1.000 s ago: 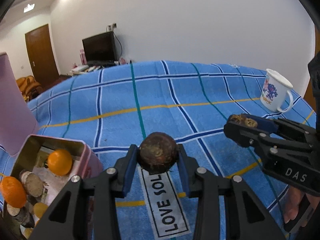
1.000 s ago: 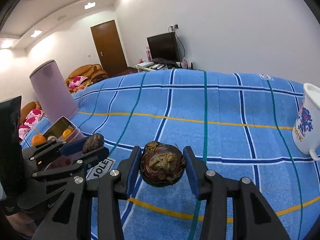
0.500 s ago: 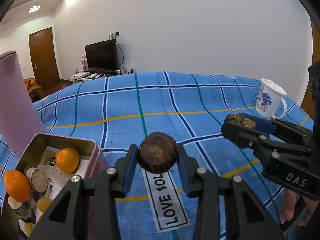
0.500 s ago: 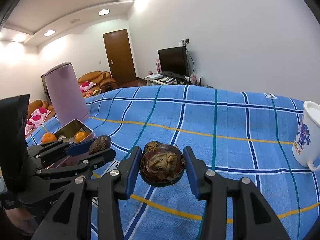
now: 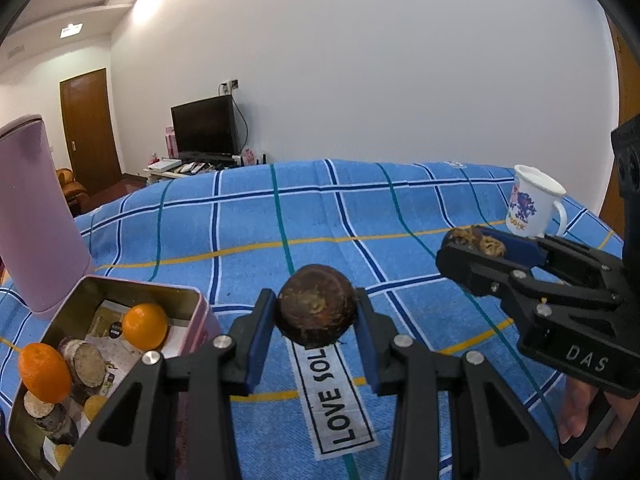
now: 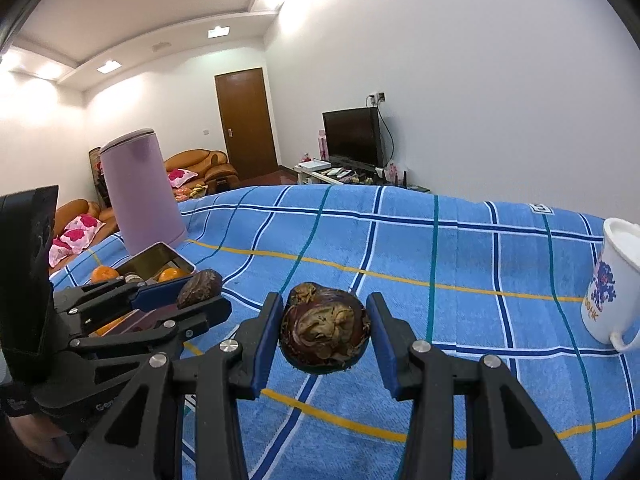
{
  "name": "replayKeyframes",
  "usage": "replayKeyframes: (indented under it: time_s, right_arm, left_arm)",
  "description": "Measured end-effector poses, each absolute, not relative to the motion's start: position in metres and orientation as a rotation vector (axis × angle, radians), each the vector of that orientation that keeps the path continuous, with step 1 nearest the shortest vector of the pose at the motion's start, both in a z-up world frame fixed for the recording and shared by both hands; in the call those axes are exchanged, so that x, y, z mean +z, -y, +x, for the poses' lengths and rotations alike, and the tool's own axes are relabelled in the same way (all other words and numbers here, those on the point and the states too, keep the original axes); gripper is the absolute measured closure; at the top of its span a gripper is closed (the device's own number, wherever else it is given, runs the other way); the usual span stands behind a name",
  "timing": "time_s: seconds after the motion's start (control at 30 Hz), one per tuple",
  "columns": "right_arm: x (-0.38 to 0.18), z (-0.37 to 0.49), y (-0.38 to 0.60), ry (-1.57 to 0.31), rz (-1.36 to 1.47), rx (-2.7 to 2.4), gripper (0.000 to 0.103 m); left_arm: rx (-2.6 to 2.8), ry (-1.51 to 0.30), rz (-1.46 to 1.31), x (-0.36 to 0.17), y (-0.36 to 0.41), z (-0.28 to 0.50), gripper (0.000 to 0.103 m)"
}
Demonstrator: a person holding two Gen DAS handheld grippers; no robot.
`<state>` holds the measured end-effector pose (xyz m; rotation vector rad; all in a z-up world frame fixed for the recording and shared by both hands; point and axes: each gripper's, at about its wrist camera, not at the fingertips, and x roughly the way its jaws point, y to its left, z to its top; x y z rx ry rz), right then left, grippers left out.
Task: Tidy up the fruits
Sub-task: 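Lift both brown roots and carry them toward the pink tin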
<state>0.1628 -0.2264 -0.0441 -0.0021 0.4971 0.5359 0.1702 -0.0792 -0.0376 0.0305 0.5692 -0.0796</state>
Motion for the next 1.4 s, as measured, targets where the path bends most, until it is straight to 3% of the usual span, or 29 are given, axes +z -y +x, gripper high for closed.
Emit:
replayKeyframes:
  time_s: [1.4]
  right_arm:
    - [-0.038,0.134,0.22,-0.384,-0.042,0.551,0.058]
  left_arm:
    - [-0.058,-0.466,0.068,-0.028,0.077,0.132,0.063]
